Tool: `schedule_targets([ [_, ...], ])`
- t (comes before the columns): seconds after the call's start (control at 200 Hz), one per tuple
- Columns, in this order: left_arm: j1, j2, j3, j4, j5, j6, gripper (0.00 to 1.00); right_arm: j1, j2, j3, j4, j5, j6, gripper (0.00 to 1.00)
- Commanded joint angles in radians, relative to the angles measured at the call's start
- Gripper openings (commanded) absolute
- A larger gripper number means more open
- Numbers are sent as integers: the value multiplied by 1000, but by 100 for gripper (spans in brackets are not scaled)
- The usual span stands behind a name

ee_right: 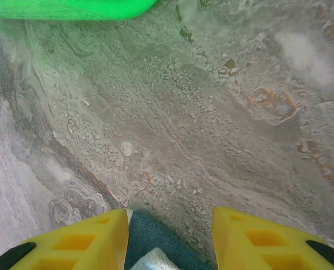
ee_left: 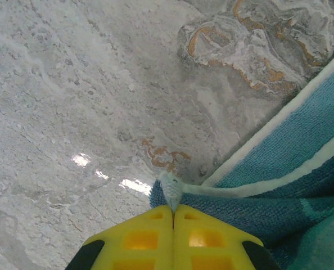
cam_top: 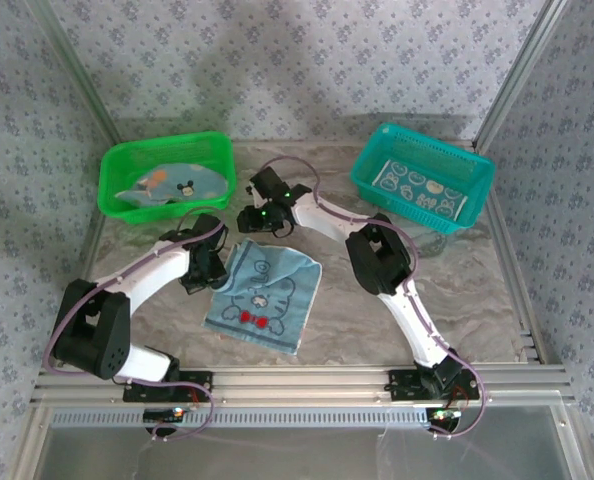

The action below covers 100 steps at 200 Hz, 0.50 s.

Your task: Fold and stack the towels

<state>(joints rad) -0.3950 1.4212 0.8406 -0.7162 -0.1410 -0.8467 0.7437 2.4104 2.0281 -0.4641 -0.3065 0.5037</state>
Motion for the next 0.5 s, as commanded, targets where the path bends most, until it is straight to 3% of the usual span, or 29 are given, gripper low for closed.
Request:
schedule_targets([
  [0.0,-7,-9,-7,1,15,2,0,4,38,32,1,-45,25,45],
  [0.27,-7,-3,-5,4,12,0,0,11,46,16,0,-72,27,44],
  [0.495,-7,-1,-9,4,10,-2,0,21,46,12,-1,-82,29,34],
])
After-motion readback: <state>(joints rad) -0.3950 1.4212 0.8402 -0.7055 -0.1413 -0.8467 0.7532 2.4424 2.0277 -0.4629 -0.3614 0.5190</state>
